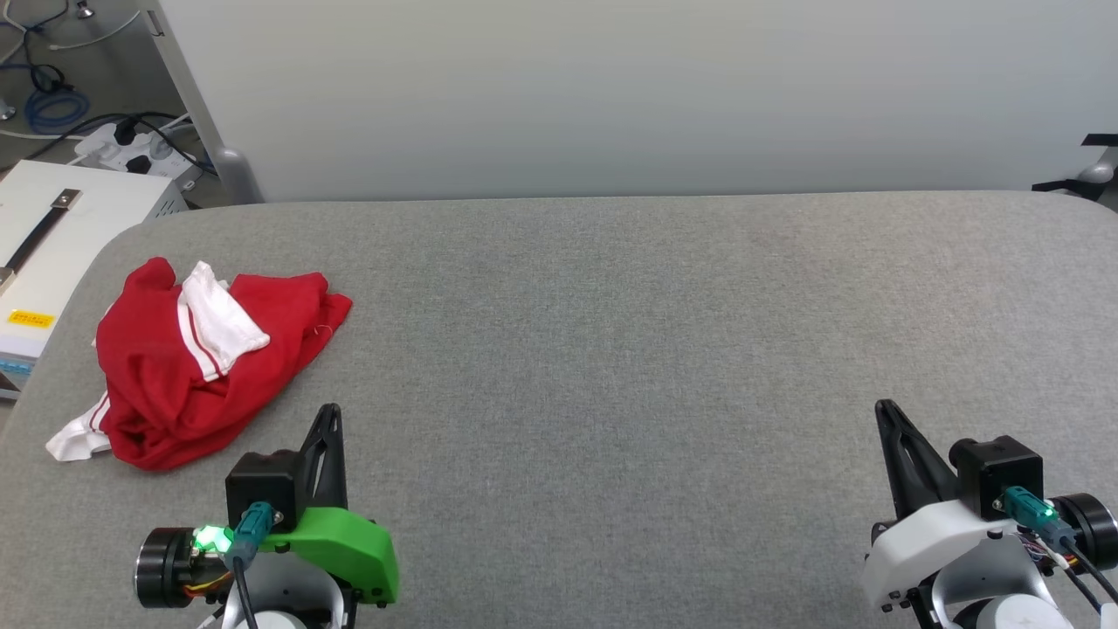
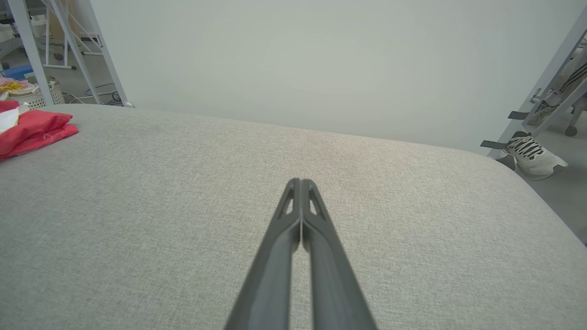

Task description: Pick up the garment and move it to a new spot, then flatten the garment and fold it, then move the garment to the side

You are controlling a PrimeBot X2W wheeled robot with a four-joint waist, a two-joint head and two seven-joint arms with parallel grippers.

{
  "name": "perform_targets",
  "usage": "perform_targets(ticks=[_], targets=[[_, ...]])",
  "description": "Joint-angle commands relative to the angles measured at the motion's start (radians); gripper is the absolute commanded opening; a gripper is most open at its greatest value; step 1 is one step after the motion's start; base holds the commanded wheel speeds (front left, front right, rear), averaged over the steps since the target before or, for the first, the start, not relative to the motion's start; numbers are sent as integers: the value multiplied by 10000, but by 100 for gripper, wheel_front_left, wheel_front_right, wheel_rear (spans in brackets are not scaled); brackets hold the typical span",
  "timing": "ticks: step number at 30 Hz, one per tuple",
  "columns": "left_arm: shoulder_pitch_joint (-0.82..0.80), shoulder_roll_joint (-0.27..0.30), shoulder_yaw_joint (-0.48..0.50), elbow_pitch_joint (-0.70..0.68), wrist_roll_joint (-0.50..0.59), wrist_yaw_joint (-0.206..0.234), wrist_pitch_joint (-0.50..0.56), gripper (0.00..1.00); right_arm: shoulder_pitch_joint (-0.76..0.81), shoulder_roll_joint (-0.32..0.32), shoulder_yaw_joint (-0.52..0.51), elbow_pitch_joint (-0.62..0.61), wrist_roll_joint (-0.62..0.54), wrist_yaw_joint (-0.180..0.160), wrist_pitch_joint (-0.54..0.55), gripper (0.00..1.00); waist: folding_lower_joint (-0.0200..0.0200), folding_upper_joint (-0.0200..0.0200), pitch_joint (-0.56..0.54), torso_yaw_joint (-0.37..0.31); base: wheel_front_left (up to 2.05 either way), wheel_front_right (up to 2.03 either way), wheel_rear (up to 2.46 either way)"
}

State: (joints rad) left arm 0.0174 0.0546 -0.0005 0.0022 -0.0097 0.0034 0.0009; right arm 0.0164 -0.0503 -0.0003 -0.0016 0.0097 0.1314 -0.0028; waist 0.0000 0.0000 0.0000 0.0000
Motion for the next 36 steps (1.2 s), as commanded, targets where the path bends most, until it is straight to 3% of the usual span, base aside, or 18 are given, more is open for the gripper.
perform_targets(ticks=[1,6,7,36], targets=[[-174,-43,5,-22,97,-34,-9,0,-164,1,3,16,-97,-7,28,0,0,0,0,0,0,0,0],[-174,-43,5,-22,97,-34,-9,0,-164,1,3,16,-97,-7,28,0,0,0,0,0,0,0,0],[1,0,2,0,0,0,0,100,0,0,0,0,0,0,0,100,0,0,0,0,0,0,0],[39,-7,-133,-215,-139,358,-524,100,21,0,-134,-329,650,-1,-517,100,0,0,19,37,0,0,0]])
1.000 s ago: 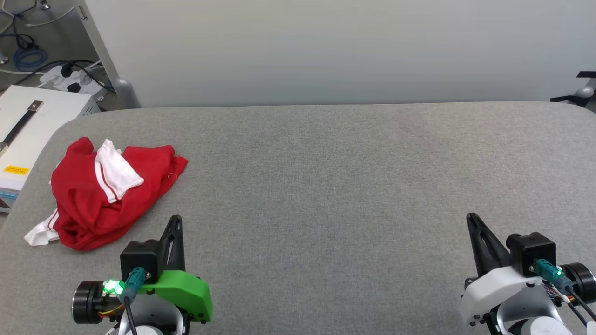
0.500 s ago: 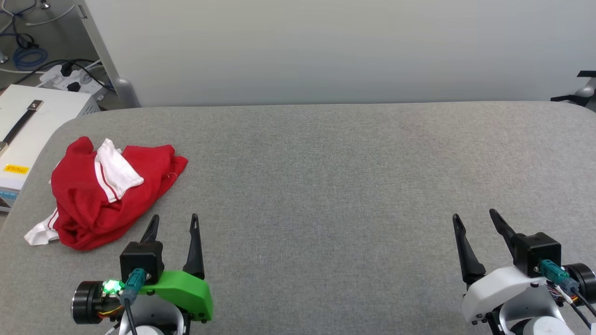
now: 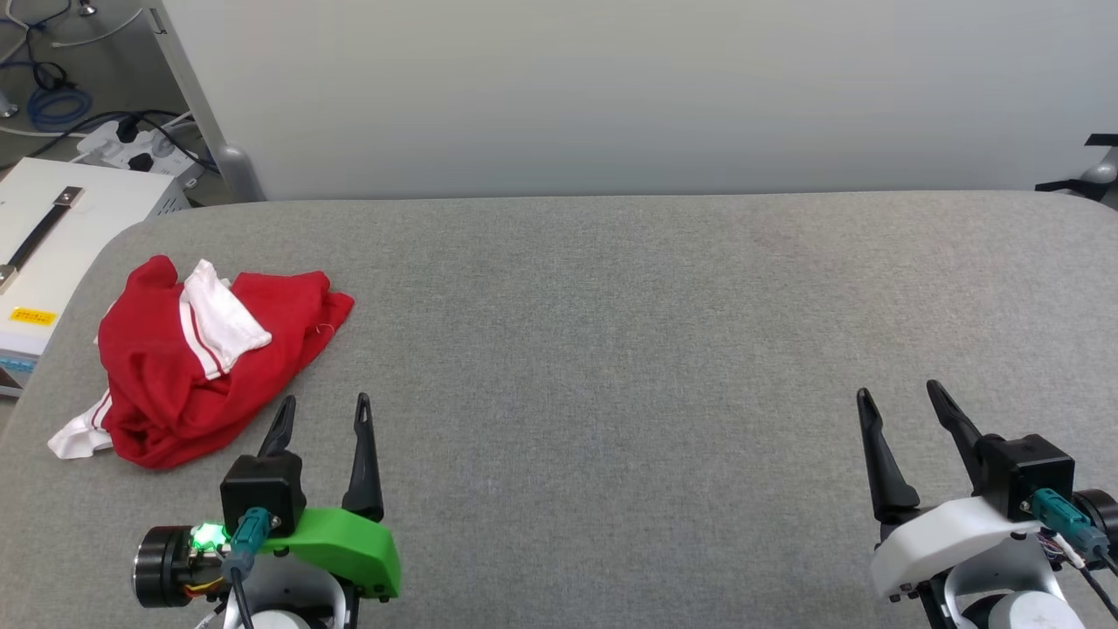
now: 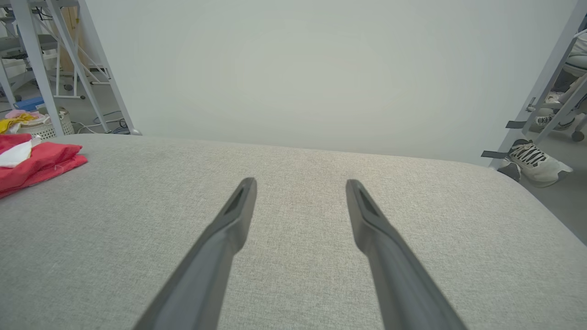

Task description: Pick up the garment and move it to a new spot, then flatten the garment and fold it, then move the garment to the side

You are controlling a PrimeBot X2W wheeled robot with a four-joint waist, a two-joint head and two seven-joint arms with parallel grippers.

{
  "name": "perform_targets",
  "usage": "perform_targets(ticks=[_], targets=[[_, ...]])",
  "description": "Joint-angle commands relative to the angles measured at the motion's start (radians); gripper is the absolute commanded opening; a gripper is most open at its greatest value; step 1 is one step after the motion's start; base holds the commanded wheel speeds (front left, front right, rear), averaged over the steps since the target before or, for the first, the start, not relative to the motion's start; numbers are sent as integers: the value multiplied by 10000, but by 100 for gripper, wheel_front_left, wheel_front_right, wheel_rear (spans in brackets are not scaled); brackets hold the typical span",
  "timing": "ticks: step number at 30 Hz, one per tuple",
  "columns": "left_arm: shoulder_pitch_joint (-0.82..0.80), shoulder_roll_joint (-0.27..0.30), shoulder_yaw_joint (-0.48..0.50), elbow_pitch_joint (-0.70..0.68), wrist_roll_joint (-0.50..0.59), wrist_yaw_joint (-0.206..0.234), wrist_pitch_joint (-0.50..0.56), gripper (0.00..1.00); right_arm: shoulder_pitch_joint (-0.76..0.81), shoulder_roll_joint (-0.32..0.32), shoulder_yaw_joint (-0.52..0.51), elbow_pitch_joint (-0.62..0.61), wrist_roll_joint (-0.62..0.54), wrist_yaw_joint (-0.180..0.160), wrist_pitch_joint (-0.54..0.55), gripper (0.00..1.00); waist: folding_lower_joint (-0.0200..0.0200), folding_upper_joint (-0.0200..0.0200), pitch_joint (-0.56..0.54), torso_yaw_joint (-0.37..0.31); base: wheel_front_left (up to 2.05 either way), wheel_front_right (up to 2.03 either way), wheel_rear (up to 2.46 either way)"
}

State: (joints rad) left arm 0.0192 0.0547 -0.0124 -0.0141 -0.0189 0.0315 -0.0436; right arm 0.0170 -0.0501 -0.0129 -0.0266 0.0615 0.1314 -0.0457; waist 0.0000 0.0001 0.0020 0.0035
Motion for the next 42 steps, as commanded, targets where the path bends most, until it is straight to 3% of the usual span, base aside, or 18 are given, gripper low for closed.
perform_targets(ticks=[1,42], targets=[[23,-9,-19,-56,-53,84,-103,100,20,-2,-2,-103,157,-2,-110,100,0,-1,-2,5,0,0,0],[239,-24,-330,-136,-300,256,-947,100,381,-1,35,-380,1003,-4,-943,100,0,-1,-66,115,0,0,0]])
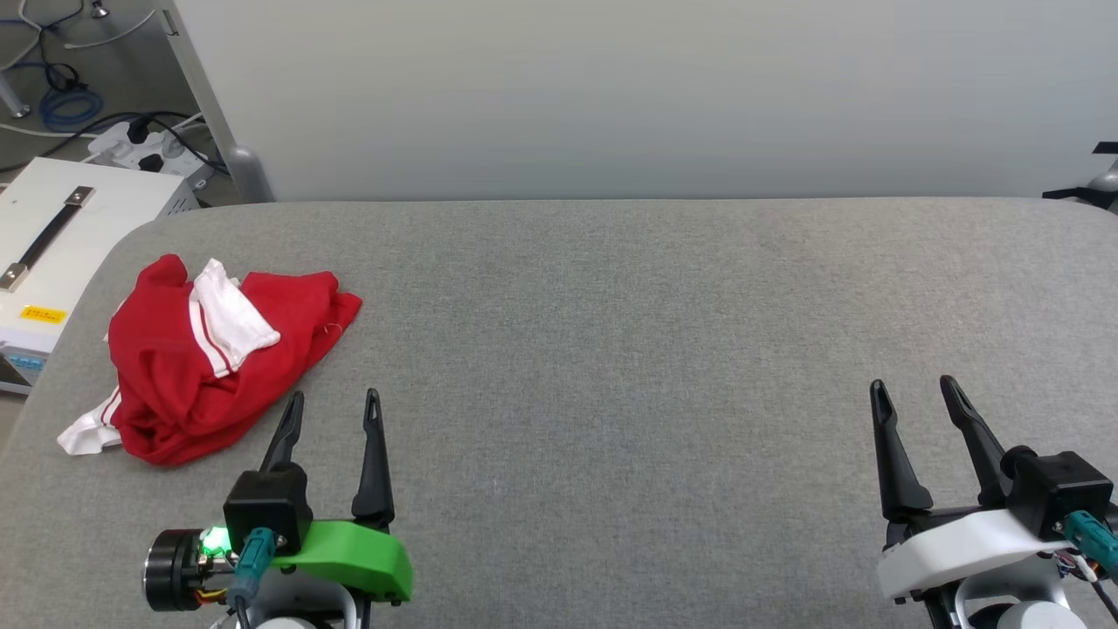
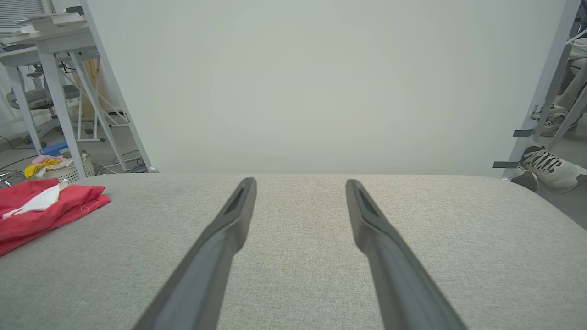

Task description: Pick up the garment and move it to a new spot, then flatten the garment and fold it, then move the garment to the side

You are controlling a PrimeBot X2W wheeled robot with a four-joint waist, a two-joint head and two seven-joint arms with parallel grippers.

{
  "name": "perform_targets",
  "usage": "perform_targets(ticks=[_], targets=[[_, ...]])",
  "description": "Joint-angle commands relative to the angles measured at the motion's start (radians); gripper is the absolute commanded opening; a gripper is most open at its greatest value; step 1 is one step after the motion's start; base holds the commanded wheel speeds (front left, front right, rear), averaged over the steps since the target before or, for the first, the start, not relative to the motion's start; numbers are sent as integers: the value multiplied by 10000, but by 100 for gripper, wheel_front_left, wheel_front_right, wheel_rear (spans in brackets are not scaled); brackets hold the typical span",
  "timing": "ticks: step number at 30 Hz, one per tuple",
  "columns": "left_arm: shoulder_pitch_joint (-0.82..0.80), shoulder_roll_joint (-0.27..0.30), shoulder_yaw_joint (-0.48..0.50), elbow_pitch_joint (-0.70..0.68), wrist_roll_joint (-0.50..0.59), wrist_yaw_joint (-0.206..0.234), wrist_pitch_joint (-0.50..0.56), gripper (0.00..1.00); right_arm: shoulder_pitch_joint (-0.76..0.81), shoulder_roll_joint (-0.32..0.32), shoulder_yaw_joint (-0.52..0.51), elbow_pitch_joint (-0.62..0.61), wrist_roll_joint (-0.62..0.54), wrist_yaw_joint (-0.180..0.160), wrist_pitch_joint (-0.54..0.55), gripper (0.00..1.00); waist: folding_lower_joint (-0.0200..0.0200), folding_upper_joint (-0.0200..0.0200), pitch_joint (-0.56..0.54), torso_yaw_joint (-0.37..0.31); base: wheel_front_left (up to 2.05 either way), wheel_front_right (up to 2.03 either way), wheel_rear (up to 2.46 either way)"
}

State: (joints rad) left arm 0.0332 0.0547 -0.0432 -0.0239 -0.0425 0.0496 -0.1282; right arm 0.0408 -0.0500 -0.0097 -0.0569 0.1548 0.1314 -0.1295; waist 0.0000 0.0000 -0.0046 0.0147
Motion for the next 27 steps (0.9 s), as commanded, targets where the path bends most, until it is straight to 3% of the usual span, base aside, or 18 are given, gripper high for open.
perform_targets(ticks=[1,27], targets=[[102,-24,-31,-39,-70,80,-124,100,153,-3,6,-82,83,-4,-128,100,0,0,-2,8,0,0,0],[288,-34,-287,-38,-99,240,-703,100,421,-3,29,-114,319,-6,-698,100,0,0,-77,86,0,0,0]])
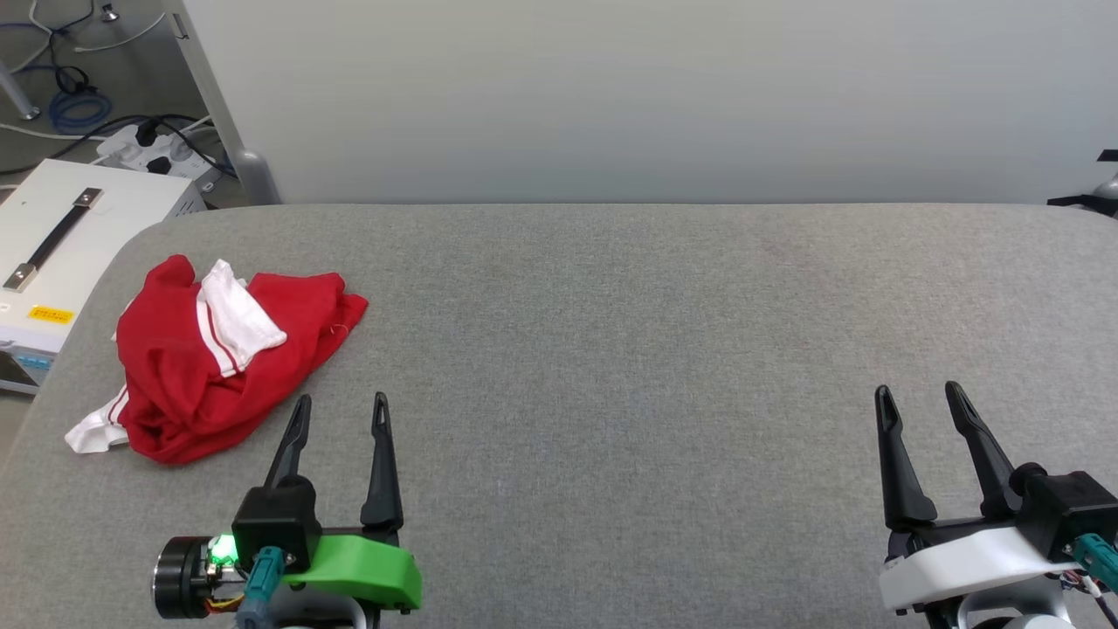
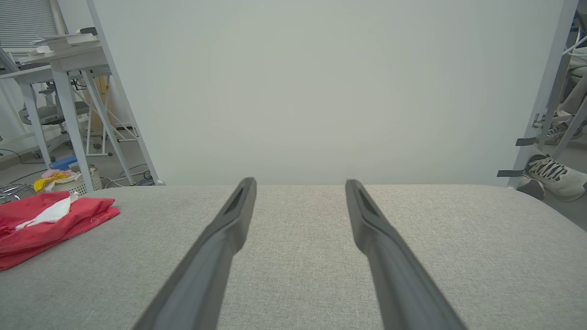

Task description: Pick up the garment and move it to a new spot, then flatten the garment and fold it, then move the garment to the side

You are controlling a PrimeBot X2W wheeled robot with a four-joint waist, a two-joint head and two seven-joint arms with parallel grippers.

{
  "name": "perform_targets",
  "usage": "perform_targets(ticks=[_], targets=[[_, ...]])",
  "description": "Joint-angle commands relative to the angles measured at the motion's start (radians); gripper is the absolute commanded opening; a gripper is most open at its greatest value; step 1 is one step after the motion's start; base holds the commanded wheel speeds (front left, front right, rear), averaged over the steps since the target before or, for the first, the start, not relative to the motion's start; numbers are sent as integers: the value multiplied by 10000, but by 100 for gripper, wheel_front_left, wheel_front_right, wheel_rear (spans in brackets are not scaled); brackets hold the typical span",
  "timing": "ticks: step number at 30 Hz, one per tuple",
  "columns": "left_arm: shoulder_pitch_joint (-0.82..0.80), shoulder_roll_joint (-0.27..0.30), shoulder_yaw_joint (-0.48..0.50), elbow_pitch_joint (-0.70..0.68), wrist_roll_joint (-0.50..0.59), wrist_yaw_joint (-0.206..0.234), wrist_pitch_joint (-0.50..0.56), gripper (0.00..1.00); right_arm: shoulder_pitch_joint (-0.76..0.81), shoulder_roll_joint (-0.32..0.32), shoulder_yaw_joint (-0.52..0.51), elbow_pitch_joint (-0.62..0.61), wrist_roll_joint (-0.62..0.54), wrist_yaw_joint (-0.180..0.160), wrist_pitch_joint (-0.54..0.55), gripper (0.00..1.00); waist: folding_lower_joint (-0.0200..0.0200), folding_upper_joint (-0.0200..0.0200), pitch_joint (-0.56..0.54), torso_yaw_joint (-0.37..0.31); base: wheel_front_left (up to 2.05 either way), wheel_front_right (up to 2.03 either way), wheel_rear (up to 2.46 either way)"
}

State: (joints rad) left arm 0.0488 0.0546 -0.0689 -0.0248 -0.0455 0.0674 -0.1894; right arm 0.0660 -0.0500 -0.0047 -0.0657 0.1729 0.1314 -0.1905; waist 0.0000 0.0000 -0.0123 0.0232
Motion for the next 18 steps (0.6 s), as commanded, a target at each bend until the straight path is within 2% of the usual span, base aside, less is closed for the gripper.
perform_targets(ticks=[1,18], targets=[[140,-33,-40,-27,-66,68,-114,100,181,-3,-29,-19,149,-6,-111,100,0,0,-1,3,0,0,0],[233,-39,-184,42,-120,150,-463,100,323,-3,-115,77,282,-7,-455,100,0,0,9,38,0,0,0]])
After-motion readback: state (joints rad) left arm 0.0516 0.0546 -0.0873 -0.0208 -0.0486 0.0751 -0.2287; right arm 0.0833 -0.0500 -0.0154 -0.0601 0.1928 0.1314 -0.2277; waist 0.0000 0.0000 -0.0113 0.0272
